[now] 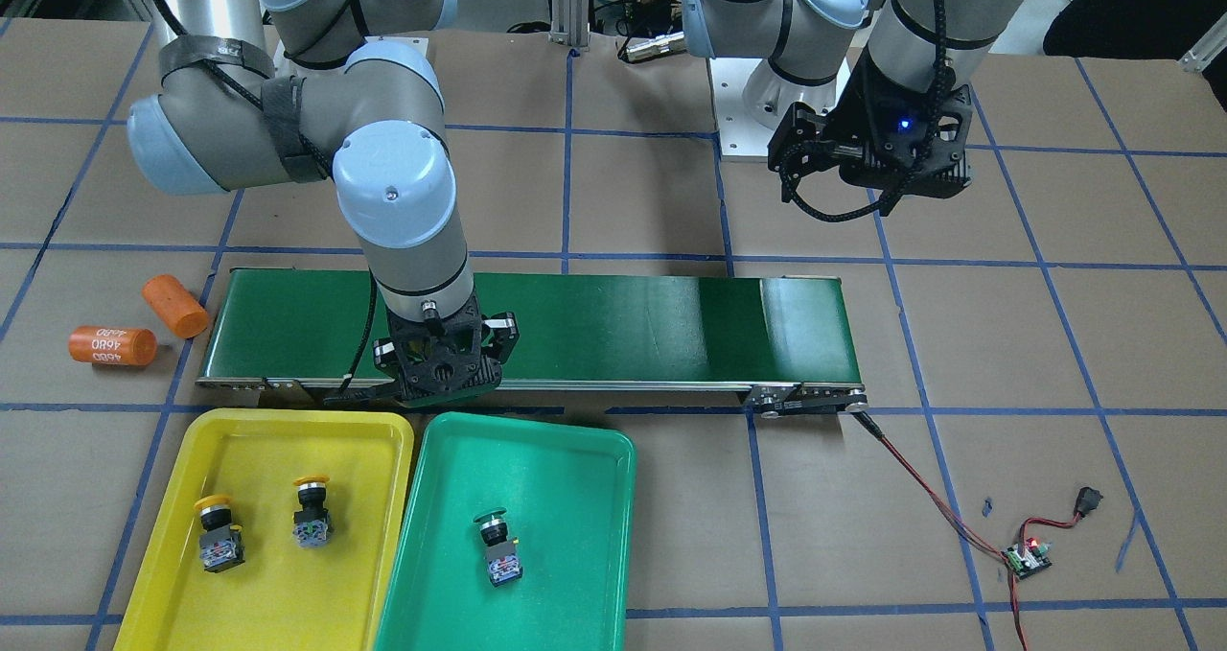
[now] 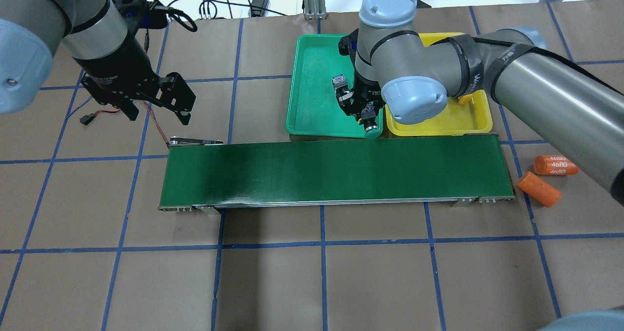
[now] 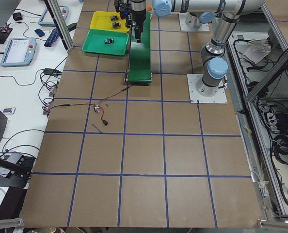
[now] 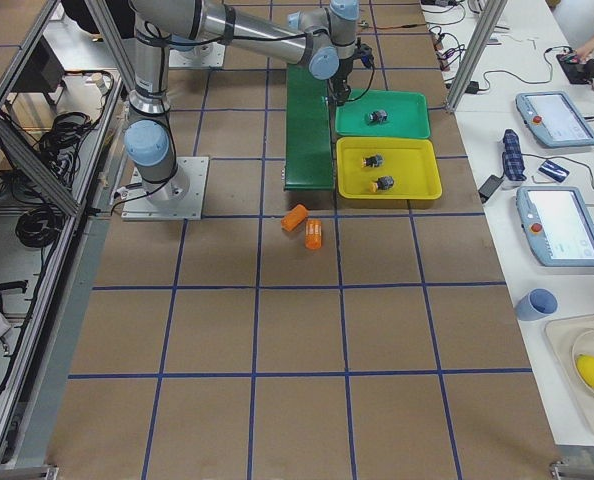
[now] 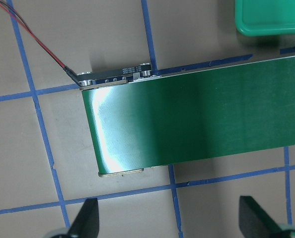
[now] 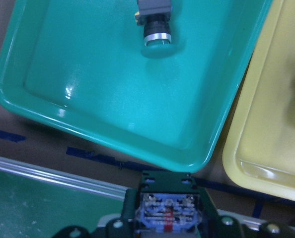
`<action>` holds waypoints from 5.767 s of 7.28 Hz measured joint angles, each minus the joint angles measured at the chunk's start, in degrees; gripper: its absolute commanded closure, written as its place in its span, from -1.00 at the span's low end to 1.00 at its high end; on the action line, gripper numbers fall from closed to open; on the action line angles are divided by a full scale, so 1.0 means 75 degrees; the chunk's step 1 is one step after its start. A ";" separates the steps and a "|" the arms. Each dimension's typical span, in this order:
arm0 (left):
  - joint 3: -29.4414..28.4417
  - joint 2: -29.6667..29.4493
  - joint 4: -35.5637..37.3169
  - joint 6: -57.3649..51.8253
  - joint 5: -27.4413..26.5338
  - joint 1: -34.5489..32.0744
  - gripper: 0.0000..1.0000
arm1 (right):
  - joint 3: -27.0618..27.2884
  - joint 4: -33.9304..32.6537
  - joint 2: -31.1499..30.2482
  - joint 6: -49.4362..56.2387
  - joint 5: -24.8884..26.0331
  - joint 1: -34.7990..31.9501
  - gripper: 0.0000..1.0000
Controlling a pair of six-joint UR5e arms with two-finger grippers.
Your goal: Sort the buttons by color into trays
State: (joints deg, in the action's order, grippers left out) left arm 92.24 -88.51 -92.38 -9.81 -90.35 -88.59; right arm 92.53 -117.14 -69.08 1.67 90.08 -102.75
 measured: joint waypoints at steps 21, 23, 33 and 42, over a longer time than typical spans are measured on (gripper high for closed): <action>-0.0007 0.0029 0.0026 -0.0004 0.0007 0.0000 -1.00 | -0.2850 0.0997 0.1031 -0.0524 -0.0118 -0.0216 -1.00; -0.0006 0.0056 0.0020 0.0001 0.0003 0.0000 -1.00 | -0.2797 0.2071 0.0288 -0.0507 -0.0058 0.0023 -1.00; -0.0006 0.0067 0.0024 0.0007 0.0006 0.0000 -1.00 | 0.0354 0.2714 -0.3205 -0.0272 0.0126 0.0709 -1.00; -0.0006 0.0063 0.0025 0.0007 0.0012 0.0000 -1.00 | 0.0286 0.2860 -0.3201 -0.0424 0.0007 0.0754 -1.00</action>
State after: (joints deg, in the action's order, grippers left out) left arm 92.20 -88.03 -92.20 -9.76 -90.26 -88.59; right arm 94.68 -95.69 -93.10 -1.51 90.12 -97.09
